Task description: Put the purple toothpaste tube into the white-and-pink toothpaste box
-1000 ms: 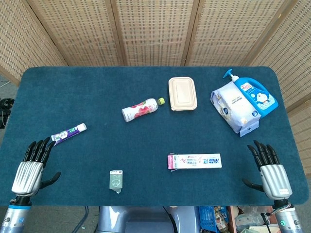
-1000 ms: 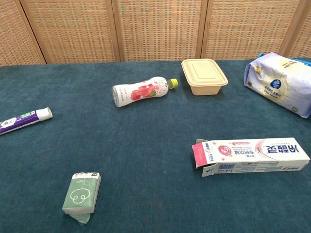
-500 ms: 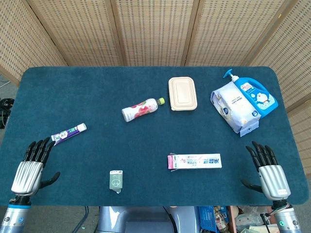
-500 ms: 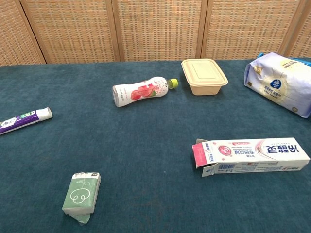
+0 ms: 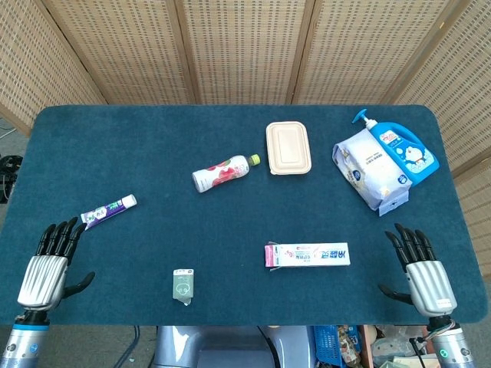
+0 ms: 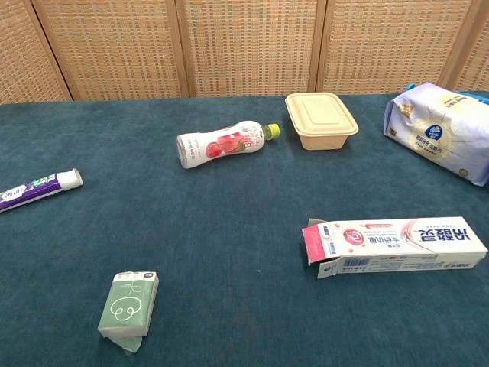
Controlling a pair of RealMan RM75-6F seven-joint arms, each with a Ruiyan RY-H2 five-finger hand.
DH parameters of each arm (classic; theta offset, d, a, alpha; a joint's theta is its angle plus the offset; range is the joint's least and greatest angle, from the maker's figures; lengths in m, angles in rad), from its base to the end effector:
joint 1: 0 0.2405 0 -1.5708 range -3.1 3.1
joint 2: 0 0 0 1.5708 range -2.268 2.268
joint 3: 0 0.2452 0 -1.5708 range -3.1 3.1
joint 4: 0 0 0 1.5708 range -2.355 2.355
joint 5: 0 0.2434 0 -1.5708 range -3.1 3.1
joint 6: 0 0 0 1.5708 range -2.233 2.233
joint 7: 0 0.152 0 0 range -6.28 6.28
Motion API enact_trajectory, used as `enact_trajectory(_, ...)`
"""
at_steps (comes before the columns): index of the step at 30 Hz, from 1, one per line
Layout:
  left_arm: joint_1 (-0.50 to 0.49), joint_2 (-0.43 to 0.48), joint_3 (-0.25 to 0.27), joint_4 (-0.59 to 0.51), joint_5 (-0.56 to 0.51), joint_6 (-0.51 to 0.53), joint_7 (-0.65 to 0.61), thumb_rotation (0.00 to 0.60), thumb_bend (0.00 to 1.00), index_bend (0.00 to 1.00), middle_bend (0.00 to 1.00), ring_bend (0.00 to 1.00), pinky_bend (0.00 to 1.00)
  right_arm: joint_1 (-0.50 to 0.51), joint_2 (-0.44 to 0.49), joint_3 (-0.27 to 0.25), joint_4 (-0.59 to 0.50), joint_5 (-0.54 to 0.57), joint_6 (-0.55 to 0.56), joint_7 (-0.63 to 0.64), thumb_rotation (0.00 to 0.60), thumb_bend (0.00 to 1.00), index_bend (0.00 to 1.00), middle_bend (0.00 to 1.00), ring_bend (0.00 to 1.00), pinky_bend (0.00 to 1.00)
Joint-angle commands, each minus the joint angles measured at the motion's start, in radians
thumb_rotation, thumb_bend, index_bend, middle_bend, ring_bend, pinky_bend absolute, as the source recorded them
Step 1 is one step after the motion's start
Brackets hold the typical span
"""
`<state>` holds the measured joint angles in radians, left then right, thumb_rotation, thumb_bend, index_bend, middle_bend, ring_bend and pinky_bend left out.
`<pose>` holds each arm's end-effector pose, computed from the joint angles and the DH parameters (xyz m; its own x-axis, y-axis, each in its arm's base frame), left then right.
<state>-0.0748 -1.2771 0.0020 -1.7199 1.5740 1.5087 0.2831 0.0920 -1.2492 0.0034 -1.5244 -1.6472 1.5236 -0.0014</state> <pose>-0.2587 0.1710 0.0609 0.4180 0.0295 0.9080 0.9059 -0.0886 -0.4142 -0.2965 -0.1802 0.0805 0.3665 -0.0099 0.9304 -0.9188 -0.1613 0.3602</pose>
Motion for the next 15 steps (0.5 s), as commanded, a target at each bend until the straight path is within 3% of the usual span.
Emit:
enact_trajectory(1, -0.001, -0.004, -0.002, 0.001, -0.005, -0.003, 0.003, 0.6, 0.24, 0.0, 0.0, 0.0, 0.0, 0.001, -0.001, 0.0, 0.001, 0.002, -0.003, -0.001, 0.6, 0.03, 0.0, 0.0, 0.0, 0.0)
enact_trajectory(10, -0.005, -0.016, -0.021, 0.008, -0.032, -0.007, -0.007, 0.6, 0.24, 0.08, 0.0, 0.0, 0.0, 0.001, -0.005, -0.003, 0.003, 0.004, -0.009, -0.004, 0.6, 0.03, 0.0, 0.0, 0.0, 0.0)
enact_trajectory(15, -0.03, -0.019, -0.068, 0.018, -0.093, -0.035, 0.003, 0.6, 0.24, 0.15, 0.0, 0.0, 0.0, 0.002, -0.006, -0.002, 0.001, 0.005, -0.01, -0.01, 0.6, 0.03, 0.0, 0.0, 0.0, 0.0)
